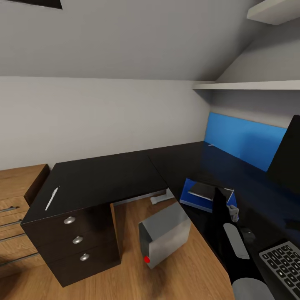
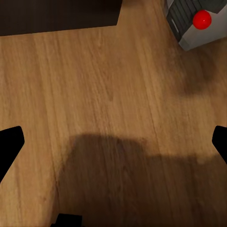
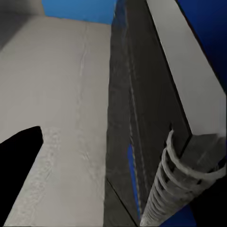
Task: In the bedroom, organize the workspace by keeping the computer under the desk, ensuring the monitor is on the desk, placing the keyboard on the desk next to the monitor, placing the mouse on the desk next to the keyboard, moving the folder from the swivel chair onto the desk next to the mouse, stacking the notebook on top of the folder with the pen on top of the notebook, and positioning the swivel chair next to the desk.
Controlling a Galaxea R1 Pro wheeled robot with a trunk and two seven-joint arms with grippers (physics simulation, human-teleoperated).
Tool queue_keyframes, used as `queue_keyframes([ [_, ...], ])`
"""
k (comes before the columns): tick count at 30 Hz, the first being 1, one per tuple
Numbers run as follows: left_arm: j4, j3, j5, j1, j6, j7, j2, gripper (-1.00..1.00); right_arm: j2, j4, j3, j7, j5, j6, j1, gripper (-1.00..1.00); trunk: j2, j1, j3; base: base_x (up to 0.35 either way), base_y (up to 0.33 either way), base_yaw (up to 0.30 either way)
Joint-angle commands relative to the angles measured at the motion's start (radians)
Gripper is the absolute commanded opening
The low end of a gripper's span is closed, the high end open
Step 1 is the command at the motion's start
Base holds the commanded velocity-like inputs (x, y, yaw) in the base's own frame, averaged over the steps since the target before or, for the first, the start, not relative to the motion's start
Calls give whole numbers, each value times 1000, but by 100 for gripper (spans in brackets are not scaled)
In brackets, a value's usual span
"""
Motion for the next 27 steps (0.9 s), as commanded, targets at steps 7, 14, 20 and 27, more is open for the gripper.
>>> queue_keyframes([
  [7, -2, -4, 10, 0, 5, 2, 2, 100, -2, 0, -1, -12, -9, -1, -1, 100, 0, 0, -1, 0, 0, 0],
  [14, -2, -4, 10, 0, 5, 2, 2, 100, -2, 0, -1, -12, -9, -2, -1, 100, 0, 0, -1, -84, 0, 0],
  [20, -2, -4, 10, 0, 5, 2, 2, 100, -2, 0, -1, -12, -9, -2, -1, 100, 0, 0, -1, -283, 0, 0],
  [27, -2, -4, 10, 0, 5, 2, 2, 100, -1, 1, 0, -12, -9, -1, -1, 100, 0, 0, -1, -243, 0, 0],
])
